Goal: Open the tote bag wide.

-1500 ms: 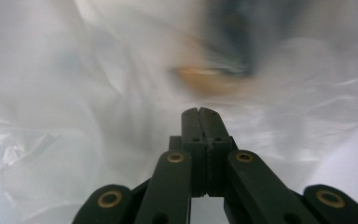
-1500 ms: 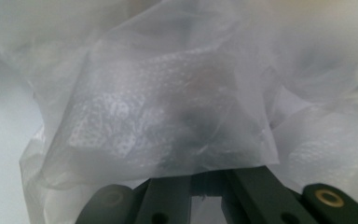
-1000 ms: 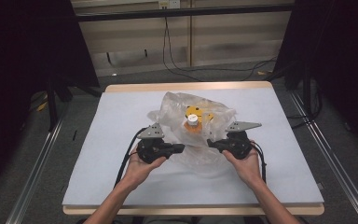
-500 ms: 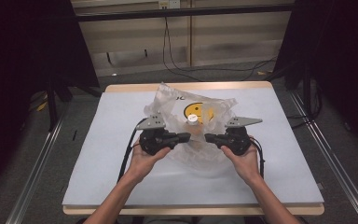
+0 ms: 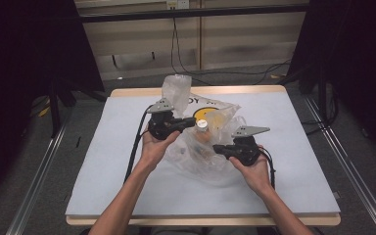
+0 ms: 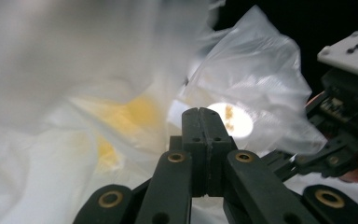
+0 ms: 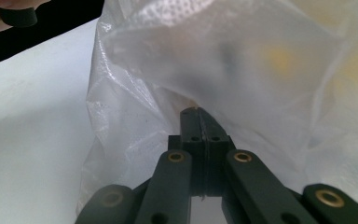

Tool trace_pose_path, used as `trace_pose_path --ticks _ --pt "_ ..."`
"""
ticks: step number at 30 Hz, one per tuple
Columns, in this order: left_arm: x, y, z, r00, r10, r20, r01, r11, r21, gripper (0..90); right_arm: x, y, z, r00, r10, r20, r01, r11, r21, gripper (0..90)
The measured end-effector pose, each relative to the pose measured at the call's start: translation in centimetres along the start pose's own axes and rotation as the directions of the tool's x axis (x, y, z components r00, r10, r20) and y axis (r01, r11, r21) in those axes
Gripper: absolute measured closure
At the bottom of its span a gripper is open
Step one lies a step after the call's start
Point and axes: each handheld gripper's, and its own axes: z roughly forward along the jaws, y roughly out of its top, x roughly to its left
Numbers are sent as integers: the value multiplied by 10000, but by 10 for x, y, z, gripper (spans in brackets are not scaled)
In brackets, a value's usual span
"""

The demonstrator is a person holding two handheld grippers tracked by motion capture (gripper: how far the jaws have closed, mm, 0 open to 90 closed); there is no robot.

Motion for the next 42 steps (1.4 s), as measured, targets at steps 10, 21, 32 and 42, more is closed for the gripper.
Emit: trace_pose_path --ticks 10,21,32,42 --pt "5 22 -6 9986 39 -522 -68 9984 -555 885 2 25 -11 9998 -102 178 112 9984 -554 900" --pt "35 -37 37 9912 -312 -1288 619 9682 2423 882 -6 8 8 9993 80 372 -88 9997 207 900" --pt "25 -92 49 9936 392 -1057 142 8867 4621 888 -31 -21 13 9918 471 1186 -606 9917 1131 898" --pt "4 -96 30 9962 870 6 -740 8444 5306 896 -37 -40 13 9922 52 1245 -351 9703 2393 900"
